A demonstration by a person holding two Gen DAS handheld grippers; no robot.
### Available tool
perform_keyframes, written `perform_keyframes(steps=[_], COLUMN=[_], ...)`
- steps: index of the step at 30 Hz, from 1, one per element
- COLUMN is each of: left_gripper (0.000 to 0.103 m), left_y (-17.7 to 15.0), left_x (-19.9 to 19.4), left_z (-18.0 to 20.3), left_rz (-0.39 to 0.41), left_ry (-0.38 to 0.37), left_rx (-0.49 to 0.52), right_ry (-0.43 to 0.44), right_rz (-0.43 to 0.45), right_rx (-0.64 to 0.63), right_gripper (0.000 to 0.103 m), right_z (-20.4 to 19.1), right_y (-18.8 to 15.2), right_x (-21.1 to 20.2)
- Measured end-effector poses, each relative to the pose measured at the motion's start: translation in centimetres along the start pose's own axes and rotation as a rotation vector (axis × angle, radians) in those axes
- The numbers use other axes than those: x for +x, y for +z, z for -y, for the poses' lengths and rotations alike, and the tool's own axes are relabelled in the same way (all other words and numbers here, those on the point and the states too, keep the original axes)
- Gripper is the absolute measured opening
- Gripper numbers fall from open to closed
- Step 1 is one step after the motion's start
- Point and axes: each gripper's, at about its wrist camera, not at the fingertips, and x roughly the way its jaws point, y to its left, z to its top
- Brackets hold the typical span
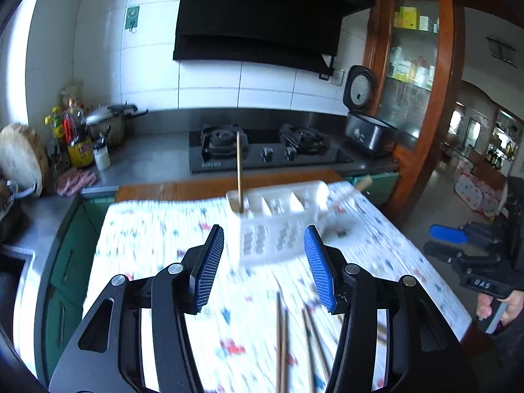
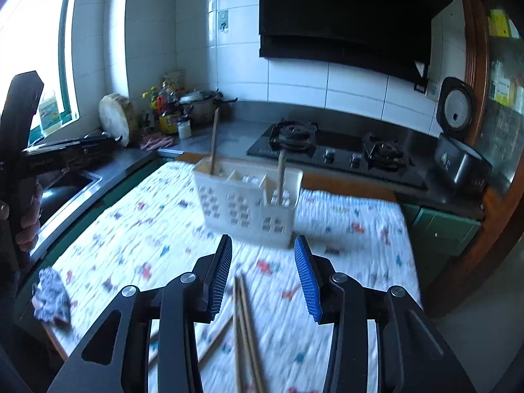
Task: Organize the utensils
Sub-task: 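Lower the left tool onto the next chopstick and close while the right tool grasps one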
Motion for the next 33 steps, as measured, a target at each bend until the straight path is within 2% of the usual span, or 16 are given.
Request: perform_keyframes(steps=[3, 6, 12, 16, 24, 30, 33], left_gripper=[0.052, 0.051, 0.051, 0.049, 0.043, 0.043, 0.043], left_y=[-3.5, -7.5, -14.5, -17.5, -20.4, -21.1, -21.1], left_x=[-1.2, -2.1, -2.7, -2.3, -1.5, -1.6, -1.5], left_z=[0.2, 1.1, 0.0, -0.6, -0.8, -0.6, -0.6], left_rz=[-0.021, -0.039, -0.126, -0.169, -0.226, -0.242, -0.249], left_ry=[-0.024, -0.001, -0.017, -0.017, -0.003, -0.011, -0.012], left_rx=[-0.013, 0.012, -0.082, -0.115, -0.136, -0.139, -0.142], right_ry=[0.01, 0.024, 0.012, 0.013, 0.009, 0.004, 0.03], right_rz=[-0.033, -0.071, -0.183, -0.234, -0.28, -0.288, -0.296], right_rx=[0.011, 0.027, 0.024, 0.023, -0.003, 0.002, 0.022], right_gripper=[0.039, 0.038, 0.025, 0.016, 0.011, 0.008, 0.008], right_z=[-0.6, -0.7, -0.8, -0.7, -0.4, 0.2, 0.7], right_y=[-3.9, -7.2, -13.4, -15.9, -16.7, -16.4, -16.4], right_x=[-0.2, 0.2, 2.9, 4.2, 6.1, 6.8, 7.0])
